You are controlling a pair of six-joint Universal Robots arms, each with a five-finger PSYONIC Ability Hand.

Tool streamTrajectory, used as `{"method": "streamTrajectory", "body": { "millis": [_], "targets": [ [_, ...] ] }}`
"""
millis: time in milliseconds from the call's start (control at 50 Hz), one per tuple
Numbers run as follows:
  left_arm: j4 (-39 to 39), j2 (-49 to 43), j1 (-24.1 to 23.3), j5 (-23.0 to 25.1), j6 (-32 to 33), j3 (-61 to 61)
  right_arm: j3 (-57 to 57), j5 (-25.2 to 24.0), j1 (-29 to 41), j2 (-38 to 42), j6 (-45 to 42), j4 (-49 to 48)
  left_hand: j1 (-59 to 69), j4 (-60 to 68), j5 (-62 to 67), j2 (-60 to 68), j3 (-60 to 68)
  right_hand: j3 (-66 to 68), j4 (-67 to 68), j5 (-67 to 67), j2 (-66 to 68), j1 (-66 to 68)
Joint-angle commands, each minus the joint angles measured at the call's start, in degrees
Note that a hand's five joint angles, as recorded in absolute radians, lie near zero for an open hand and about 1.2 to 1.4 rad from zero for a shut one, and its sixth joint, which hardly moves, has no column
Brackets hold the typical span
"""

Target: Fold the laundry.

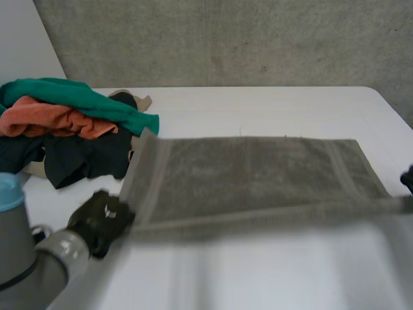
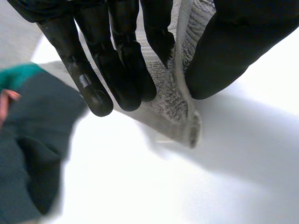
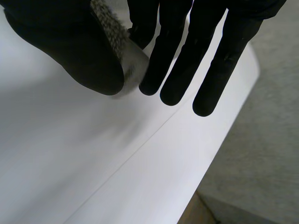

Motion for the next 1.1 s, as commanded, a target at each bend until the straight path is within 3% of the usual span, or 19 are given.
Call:
{"method": "streamTrajectory", "body": {
  "millis": [20, 220, 300, 580, 700, 720, 760, 780, 800, 920, 1000, 1100],
  "targets": [
    [-5.09, 3.49, 0.08, 0.07, -0.07, 0.18, 2.4, -3.31, -1.33, -1.91, -3.09, 1.42, 13.7, 11.14, 13.06, 11.33, 11.62, 11.83, 11.35, 12.02, 12.74, 16.15],
    [13.53, -10.46, -4.22, -0.19, -0.42, 14.83, -2.16, -3.67, 3.66, 9.07, 9.29, -16.14, 13.7, 11.14, 13.06, 11.33, 11.62, 11.83, 11.35, 12.02, 12.74, 16.15],
    [16.97, -17.93, -4.93, -0.46, -0.16, 23.17, -5.68, -1.91, 5.52, 12.67, 13.61, -23.54, 13.7, 11.14, 13.06, 11.33, 11.62, 11.83, 11.35, 12.02, 12.74, 16.15],
    [17.59, -45.19, -5.37, -1.33, 0.2, 57.45, -21.49, 6.08, 11.94, 29.89, 14.58, -35.75, 13.7, 11.14, 13.06, 11.33, 11.62, 11.83, 11.35, 12.02, 12.74, 16.15],
    [17.94, -49.6, -5.37, -1.6, -0.07, 63.63, -27.22, 8.99, 13.08, 34.47, 14.49, -39.63, 13.7, 11.14, 13.06, 11.33, 11.62, 11.83, 11.35, 12.02, 12.74, 16.15],
    [18.38, -50.13, -5.55, -1.6, -0.15, 64.25, -28.09, 9.17, 13.87, 35.35, 14.75, -40.24, 12.39, 9.83, 11.75, 10.02, 10.31, 3.23, 2.75, 3.42, 4.14, 7.55],
    [19.35, -50.48, -5.72, -1.51, -0.16, 64.43, -28.89, 9.69, 14.31, 35.97, 15.1, -40.34, -16.75, -19.32, -17.4, -19.13, -18.84, -25.29, -25.77, -25.1, -24.38, -20.97],
    [20.05, -50.48, -5.99, -1.51, -0.16, 64.43, -29.41, 10.65, 14.49, 36.06, 15.63, -40.34, -36.2, -38.77, -36.85, -38.58, -38.29, -58.17, -58.65, -57.98, -57.26, -53.85],
    [21.27, -50.48, -6.42, -1.51, -0.24, 64.17, -29.42, 11.18, 14.58, 35.97, 15.89, -40.25, -56.3, -58.86, -56.94, -58.67, -58.38, -58.17, -58.65, -57.98, -57.26, -53.85],
    [23.92, -49.17, -8.27, -1.77, -1.38, 61.71, -26.96, 13.39, 14.49, 32.2, 19.76, -38.76, -56.3, -58.86, -56.94, -58.67, -58.38, -58.17, -58.65, -57.98, -57.26, -53.85],
    [23.83, -43.2, -8.19, -1.86, -3.23, 56.62, -22.05, 9.88, 13.7, 26.58, 20.99, -32.97, -56.3, -58.86, -56.94, -58.67, -58.38, -58.17, -58.65, -57.98, -57.26, -53.85],
    [23.83, -36.0, -7.83, -1.86, -7.0, 47.93, -16.08, -0.12, 8.54, 21.66, 21.52, -21.13, -56.3, -58.86, -56.94, -58.67, -58.38, -54.43, -54.91, -54.24, -53.53, -50.12]
  ]
}}
